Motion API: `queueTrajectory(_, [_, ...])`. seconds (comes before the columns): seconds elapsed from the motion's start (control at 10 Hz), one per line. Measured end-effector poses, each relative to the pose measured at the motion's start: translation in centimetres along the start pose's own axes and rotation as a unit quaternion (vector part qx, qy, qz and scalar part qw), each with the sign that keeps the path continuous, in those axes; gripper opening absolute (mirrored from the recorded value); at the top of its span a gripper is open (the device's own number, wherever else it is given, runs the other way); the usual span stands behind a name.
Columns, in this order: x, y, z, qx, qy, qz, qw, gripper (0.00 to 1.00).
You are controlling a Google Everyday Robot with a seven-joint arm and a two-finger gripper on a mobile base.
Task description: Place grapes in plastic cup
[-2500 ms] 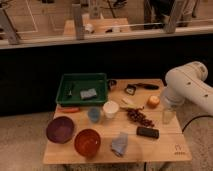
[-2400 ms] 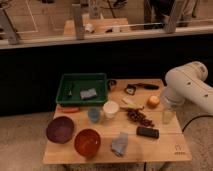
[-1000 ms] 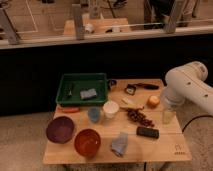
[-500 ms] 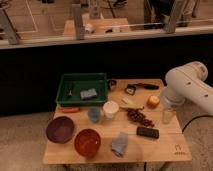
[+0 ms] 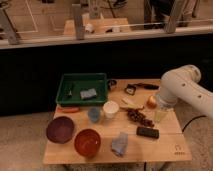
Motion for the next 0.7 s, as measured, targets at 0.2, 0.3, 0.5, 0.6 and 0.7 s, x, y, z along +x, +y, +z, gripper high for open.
queueTrajectory(0.2, [-1.3,-0.1,1.9,-0.003,-0.005,0.003,1.0,0.8])
queueTrajectory(0.3, [-2.1,-0.3,3.1,-0.002,-0.004,-0.001,1.0,0.8])
queueTrajectory(0.5, [-3.3,-0.3,5.1,-0.003,0.002,-0.01,0.9999,0.8])
queueTrajectory(0.6, [-3.4,-0.2,6.0,-0.002,0.012,-0.013,0.9998,0.8])
queueTrajectory(0.7, [-3.6,-0.2,6.8,-0.001,0.028,-0.019,0.9994,0.8])
